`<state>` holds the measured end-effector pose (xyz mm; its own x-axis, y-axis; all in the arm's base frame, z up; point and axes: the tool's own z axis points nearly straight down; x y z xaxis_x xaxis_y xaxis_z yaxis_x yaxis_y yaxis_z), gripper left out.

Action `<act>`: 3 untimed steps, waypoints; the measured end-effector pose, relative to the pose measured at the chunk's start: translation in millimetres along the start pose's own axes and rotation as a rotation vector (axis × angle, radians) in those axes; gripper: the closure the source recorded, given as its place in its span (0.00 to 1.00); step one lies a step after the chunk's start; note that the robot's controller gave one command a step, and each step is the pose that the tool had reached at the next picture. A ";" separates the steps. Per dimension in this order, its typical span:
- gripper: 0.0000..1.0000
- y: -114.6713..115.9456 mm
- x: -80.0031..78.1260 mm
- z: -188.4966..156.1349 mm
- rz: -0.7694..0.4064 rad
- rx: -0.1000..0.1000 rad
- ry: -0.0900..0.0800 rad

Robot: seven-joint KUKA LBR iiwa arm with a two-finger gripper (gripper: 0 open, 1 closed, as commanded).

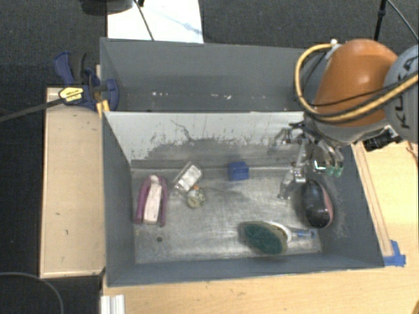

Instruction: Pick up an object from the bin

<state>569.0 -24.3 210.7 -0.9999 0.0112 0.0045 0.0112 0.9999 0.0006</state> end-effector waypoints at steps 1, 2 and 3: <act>0.00 82.6 54.4 141.1 0.143 -0.002 -0.012; 0.00 150.2 6.8 87.7 0.239 -0.006 -0.015; 0.00 160.9 1.0 140.1 0.236 -0.002 -0.012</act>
Offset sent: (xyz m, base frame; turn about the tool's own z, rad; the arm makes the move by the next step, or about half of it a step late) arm -0.0554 0.0809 -0.1407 0.1438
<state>569.2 136.6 70.7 -0.9696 0.2447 -0.0073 0.2447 0.9696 0.0029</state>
